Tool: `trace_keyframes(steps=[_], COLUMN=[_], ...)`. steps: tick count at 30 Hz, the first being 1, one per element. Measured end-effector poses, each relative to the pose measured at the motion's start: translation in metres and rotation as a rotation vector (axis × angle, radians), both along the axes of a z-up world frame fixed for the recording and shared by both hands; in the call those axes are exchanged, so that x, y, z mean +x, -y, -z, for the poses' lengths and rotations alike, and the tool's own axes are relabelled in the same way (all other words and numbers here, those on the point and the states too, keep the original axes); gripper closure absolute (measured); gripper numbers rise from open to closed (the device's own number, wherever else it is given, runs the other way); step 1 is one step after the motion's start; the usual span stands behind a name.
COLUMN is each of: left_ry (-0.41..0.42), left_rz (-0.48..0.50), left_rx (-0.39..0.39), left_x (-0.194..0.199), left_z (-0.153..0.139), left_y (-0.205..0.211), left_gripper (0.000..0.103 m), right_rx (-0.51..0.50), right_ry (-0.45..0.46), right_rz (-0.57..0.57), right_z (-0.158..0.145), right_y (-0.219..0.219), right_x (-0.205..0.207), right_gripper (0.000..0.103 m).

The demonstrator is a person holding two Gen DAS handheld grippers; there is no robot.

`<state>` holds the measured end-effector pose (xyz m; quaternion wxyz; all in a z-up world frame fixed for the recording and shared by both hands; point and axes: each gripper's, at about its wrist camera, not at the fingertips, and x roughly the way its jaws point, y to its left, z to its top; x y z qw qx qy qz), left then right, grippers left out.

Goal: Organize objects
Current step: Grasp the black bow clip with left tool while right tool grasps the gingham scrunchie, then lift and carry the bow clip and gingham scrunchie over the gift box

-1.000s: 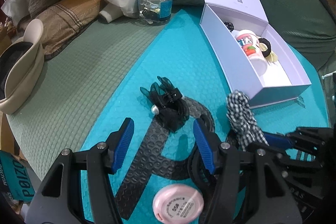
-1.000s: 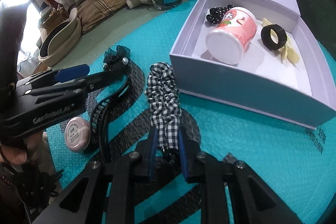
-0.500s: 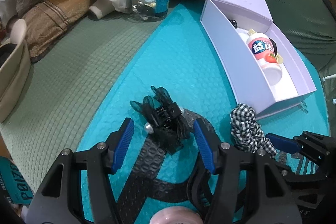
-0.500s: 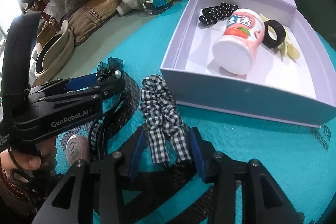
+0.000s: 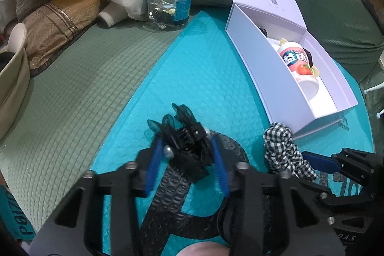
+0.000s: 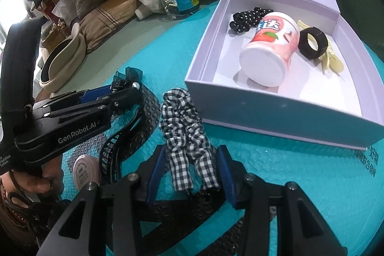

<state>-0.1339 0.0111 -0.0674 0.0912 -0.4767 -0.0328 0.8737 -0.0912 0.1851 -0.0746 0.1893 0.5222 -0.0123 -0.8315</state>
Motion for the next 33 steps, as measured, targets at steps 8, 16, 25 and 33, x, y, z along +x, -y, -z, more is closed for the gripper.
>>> trace_keyframes(steps=[8, 16, 25, 33], left_ry=[0.016, 0.038, 0.018, 0.003], left_rz=[0.014, 0.026, 0.024, 0.014], left_rx=[-0.006, -0.023, -0.034, -0.036], left_x=[0.012, 0.026, 0.045, 0.060], left_z=[-0.001, -0.003, -0.016, -0.030], left_y=[-0.003, -0.006, -0.009, -0.009], left_gripper=[0.069, 0.070, 0.070, 0.070], right_rx=[0.023, 0.033, 0.025, 0.013], right_ry=[-0.021, -0.037, -0.067, -0.097], right_rz=[-0.031, -0.048, -0.060, -0.086], right_z=[0.001, -0.005, -0.019, -0.033], right_y=[0.001, 0.001, 0.000, 0.003], right_x=[0.006, 0.020, 0.038, 0.053], right_gripper=[0.082, 0.082, 0.082, 0.082])
